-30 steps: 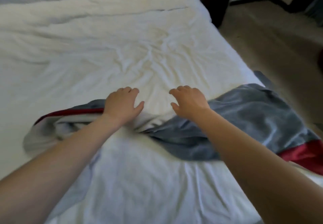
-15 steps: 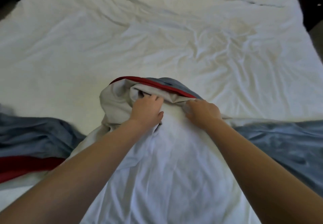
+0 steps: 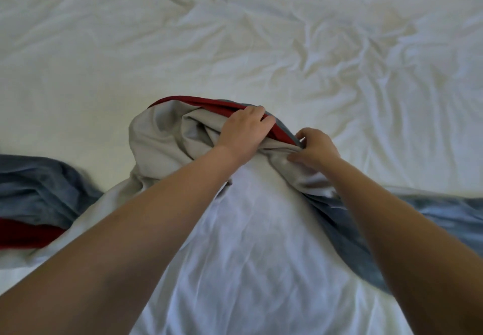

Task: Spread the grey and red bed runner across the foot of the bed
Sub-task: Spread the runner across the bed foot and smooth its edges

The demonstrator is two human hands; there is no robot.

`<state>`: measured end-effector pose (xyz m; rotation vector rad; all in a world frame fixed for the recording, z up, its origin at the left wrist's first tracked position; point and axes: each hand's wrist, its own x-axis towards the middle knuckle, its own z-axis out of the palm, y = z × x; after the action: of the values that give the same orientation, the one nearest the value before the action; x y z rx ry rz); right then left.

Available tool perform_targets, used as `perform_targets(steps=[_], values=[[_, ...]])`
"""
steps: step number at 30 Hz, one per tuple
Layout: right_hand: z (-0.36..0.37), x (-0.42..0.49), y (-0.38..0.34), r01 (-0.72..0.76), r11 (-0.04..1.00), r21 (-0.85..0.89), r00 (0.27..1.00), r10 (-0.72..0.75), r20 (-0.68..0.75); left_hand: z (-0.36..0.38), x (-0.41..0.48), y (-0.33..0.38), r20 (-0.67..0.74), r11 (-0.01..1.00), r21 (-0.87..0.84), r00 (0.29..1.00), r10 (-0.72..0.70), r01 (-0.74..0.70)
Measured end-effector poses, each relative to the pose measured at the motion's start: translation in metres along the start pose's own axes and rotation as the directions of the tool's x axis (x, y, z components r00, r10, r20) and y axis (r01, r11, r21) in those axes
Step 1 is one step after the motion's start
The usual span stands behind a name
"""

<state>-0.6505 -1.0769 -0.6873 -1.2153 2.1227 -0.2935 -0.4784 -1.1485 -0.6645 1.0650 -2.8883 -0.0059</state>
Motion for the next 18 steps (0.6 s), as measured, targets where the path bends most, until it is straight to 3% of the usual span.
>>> perform_targets(steps=[4, 9, 12, 15, 16, 18], values=[[-0.010, 0.005, 0.005, 0.063, 0.994, 0.094, 0.997, -0.067, 0.042, 0.003, 0.014, -0.003, 0.047, 0.998, 0.037, 0.998, 0.040, -0.042], [-0.033, 0.001, 0.007, 0.035, 0.911, 0.411, 0.998, -0.052, 0.030, 0.004, 0.014, 0.002, 0.122, 0.965, -0.261, 0.992, 0.035, -0.002], [-0.051, -0.002, 0.009, -0.097, 0.839, 0.536, 0.990, 0.028, 0.136, 0.007, 0.001, 0.018, 0.061, 0.986, -0.162, 0.997, 0.052, -0.041], [-0.053, -0.006, 0.016, -0.177, 0.842, 0.509, 0.966, 0.048, 0.256, -0.002, 0.001, 0.018, -0.078, 0.995, -0.070, 0.994, 0.071, -0.076], [-0.051, -0.007, 0.017, -0.150, 0.870, 0.470, 0.973, 0.045, 0.227, -0.007, 0.002, 0.017, -0.104, 0.993, -0.069, 0.990, 0.093, -0.101], [-0.050, -0.004, 0.019, -0.051, 0.927, 0.371, 0.998, 0.039, 0.040, -0.016, 0.004, 0.015, -0.118, 0.982, -0.039, 0.976, 0.181, -0.186]])
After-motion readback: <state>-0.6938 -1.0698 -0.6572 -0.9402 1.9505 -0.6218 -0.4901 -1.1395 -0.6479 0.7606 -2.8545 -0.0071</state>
